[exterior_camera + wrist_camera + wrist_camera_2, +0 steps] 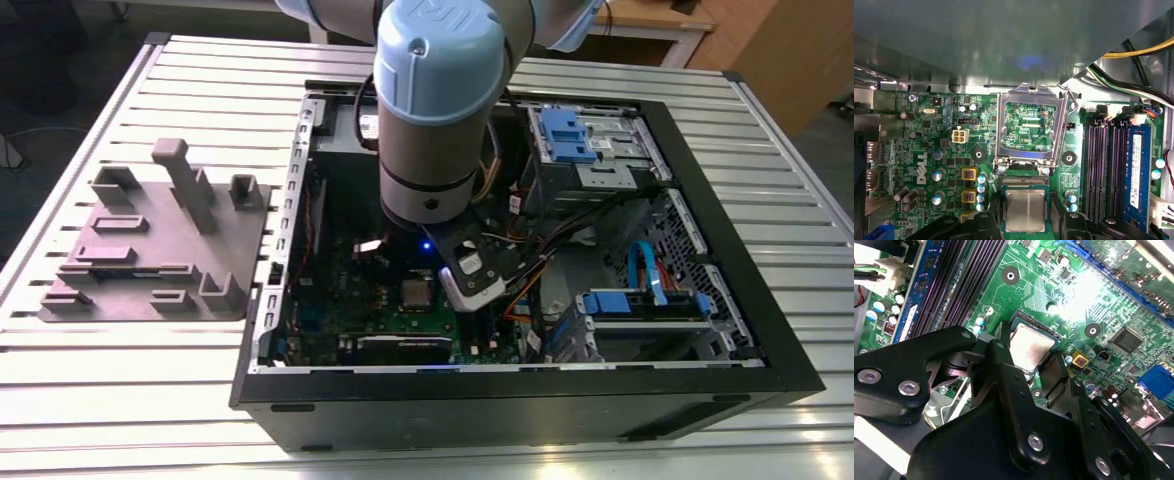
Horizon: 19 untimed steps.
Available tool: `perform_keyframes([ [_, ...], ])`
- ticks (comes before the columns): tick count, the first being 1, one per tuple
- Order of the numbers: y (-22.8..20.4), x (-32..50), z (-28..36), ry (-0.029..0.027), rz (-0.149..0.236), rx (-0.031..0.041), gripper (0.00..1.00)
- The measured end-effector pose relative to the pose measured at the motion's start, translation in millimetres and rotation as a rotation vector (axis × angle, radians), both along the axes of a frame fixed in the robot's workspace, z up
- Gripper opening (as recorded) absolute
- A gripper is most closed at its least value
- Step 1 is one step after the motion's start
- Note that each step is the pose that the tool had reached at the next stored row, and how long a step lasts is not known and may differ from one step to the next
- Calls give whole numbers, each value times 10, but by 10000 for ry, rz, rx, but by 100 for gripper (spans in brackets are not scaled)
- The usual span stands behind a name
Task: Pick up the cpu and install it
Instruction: 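Place the cpu into insertion slot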
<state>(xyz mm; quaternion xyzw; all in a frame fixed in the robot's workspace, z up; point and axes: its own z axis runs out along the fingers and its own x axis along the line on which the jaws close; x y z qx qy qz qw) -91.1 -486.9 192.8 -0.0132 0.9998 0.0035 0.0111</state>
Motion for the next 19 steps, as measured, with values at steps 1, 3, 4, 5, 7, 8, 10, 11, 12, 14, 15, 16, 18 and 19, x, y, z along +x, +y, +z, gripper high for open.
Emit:
perform_keyframes([
  [1, 0, 0, 0, 5, -14, 0, 47],
  [3, 0, 2, 7, 24, -53, -1, 47],
  [4, 0, 3, 12, 30, -82, -2, 47],
  [5, 0, 4, 11, 31, -114, 1, 47],
  [7, 0, 4, 11, 32, -162, 1, 47],
  [8, 0, 4, 11, 32, -165, 1, 47],
  [10, -2, 5, 9, 32, -165, 1, 47],
  [11, -3, 5, 8, 31, -165, 0, 47],
  [12, -3, 5, 7, 31, -166, 0, 47],
  [14, -4, 4, 2, 32, -166, -8, 47],
  [15, -4, 4, -1, 32, -166, -9, 47],
  [16, -4, 5, -6, 32, -166, -9, 47],
  [18, -4, 4, -7, 33, -165, -12, 47],
  [19, -4, 5, -7, 33, -165, -12, 47],
])
